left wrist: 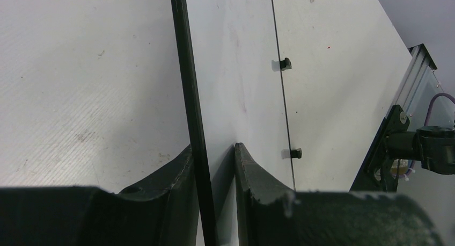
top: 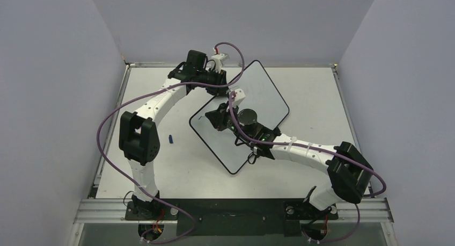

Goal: Write a sentence on the whiteboard

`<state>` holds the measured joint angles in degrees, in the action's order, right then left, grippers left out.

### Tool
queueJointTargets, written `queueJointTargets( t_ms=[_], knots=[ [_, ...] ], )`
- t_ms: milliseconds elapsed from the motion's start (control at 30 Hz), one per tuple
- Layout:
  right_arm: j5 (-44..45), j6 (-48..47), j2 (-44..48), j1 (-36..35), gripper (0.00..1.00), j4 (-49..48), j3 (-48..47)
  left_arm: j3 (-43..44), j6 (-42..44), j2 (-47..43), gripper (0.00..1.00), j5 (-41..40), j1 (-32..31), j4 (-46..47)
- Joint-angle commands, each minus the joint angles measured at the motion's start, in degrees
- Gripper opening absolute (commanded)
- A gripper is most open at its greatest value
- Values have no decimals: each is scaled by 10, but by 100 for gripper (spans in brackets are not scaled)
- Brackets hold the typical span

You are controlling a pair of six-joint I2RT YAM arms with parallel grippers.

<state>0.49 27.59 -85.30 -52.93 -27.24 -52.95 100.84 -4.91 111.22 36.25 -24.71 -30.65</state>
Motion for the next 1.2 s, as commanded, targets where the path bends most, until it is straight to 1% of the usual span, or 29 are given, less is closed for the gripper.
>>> queueJointTargets(
  t_ms=[0,233,467,633,833,1167],
  knots=[
    [44,-17,-22,2,0,24,-36,-2,42,-38,0,-16,-13,19],
    [58,-19,-26,3,0,45,-54,-3,43,-37,0,-18,-14,19],
    [58,-19,24,-5,0,51,-38,-3,39,-36,0,-23,-14,22],
    [37,-22,46,-16,0,45,-32,-4,31,-37,0,-30,-14,26],
    [14,-22,35,-28,0,43,-37,-3,23,-38,0,-44,-15,27],
    [15,-19,14,-35,0,51,-40,0,15,-39,0,-78,-17,20]
  ],
)
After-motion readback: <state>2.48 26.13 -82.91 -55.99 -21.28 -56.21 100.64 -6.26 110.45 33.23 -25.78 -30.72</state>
